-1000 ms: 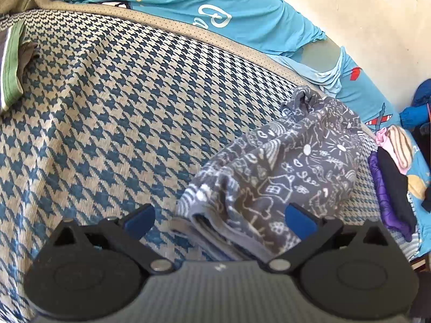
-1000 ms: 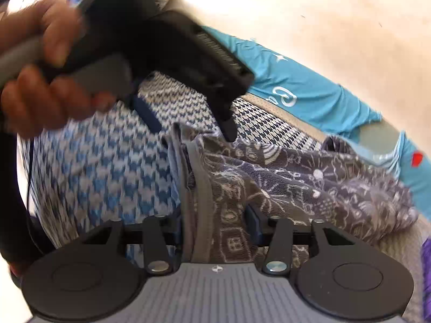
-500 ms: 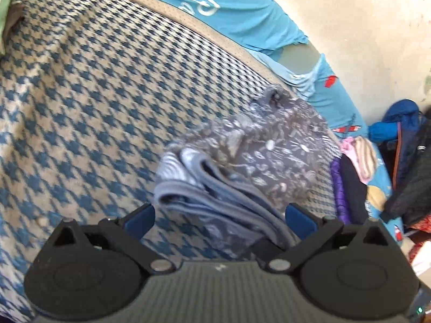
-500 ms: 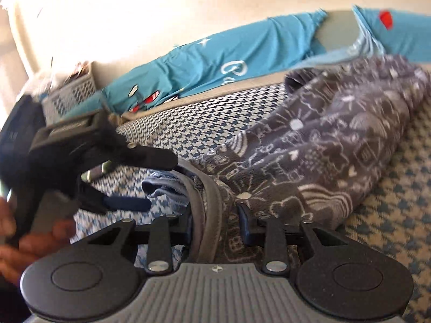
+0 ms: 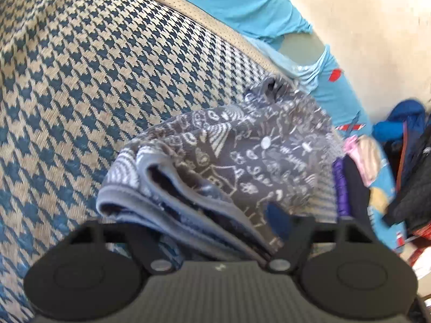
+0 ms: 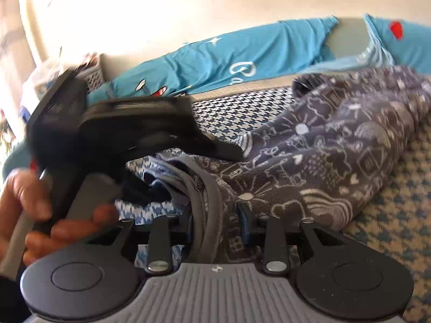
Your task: Fold clothes
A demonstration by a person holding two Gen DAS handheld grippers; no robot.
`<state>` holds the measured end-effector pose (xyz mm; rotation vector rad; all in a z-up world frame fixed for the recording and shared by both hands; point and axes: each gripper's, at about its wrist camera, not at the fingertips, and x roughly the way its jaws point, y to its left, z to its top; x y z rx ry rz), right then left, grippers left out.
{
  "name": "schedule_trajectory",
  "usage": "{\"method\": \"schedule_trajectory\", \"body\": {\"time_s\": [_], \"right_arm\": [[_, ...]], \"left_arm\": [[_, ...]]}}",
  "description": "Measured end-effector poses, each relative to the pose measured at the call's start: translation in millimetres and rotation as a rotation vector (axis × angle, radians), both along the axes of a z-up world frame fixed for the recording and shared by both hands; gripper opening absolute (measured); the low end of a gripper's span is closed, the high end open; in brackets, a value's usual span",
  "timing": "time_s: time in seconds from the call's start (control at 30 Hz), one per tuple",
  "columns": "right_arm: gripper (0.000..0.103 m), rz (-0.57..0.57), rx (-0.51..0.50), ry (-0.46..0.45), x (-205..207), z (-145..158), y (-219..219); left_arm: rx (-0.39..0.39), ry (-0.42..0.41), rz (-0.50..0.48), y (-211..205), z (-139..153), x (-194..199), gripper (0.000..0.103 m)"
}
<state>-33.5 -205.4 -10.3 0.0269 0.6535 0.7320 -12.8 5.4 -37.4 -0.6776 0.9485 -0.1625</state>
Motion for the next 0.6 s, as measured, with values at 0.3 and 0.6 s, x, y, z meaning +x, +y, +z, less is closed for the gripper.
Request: {"method": "schedule_trajectory", "body": {"time_s": [0.3, 0.6], "right_arm": [[0.068, 0.138, -0.185, -0.248, -40, 1, 11], [0.072, 0.196, -0.289, -0.278, -50, -14, 26]], "left_arm": [[0.005, -0.012, 0.002, 1, 3, 2, 0.052], [-0.027, 0.010, 0.020, 4, 3, 2, 0.052]]}}
